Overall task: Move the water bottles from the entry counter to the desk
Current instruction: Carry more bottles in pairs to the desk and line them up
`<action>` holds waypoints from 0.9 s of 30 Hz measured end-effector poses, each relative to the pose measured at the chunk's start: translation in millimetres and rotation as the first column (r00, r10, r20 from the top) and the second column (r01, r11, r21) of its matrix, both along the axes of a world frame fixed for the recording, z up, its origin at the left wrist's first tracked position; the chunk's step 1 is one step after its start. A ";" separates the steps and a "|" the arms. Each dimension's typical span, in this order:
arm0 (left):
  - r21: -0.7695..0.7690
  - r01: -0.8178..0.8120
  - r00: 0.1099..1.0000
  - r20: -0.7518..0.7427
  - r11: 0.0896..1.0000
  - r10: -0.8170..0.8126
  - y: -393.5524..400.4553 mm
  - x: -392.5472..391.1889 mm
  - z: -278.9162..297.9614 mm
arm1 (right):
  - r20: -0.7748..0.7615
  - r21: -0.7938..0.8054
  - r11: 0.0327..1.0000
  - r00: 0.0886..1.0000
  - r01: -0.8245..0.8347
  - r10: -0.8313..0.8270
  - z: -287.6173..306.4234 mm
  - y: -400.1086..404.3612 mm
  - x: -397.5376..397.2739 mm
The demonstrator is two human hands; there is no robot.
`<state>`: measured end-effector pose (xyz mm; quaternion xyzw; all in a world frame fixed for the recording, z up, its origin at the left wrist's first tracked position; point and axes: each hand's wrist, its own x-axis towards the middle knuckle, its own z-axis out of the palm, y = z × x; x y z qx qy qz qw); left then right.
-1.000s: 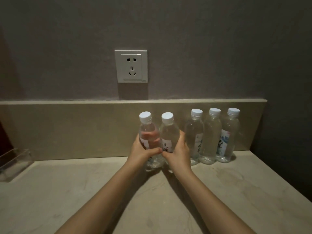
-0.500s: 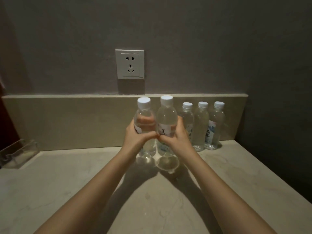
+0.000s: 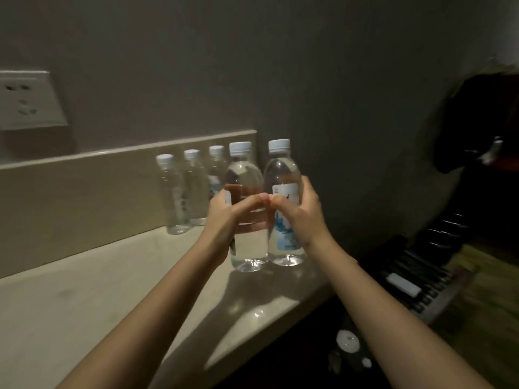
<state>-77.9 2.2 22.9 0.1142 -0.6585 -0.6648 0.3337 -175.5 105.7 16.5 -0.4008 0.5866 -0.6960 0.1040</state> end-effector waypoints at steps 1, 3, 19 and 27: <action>-0.006 0.039 0.999 0.004 0.999 -0.039 17.6 -17.9 0.0 | 0.016 -0.013 1.000 1.000 0.022 -0.022 -1.3 20.4 -14.3; -0.015 0.117 0.993 0.008 0.993 -0.117 56.0 -55.1 1.1 | 0.045 -0.044 0.996 0.996 0.076 -0.074 -3.4 63.9 -45.5; 0.007 0.523 0.852 -0.011 0.852 -0.523 376.9 -393.8 -9.1 | 0.045 -0.140 0.816 0.827 0.561 -0.561 -1.9 402.9 -321.1; 0.027 0.744 0.668 -0.030 0.668 -0.743 478.3 -580.4 -9.9 | 0.054 -0.155 0.677 0.690 0.720 -0.722 -0.5 507.5 -470.7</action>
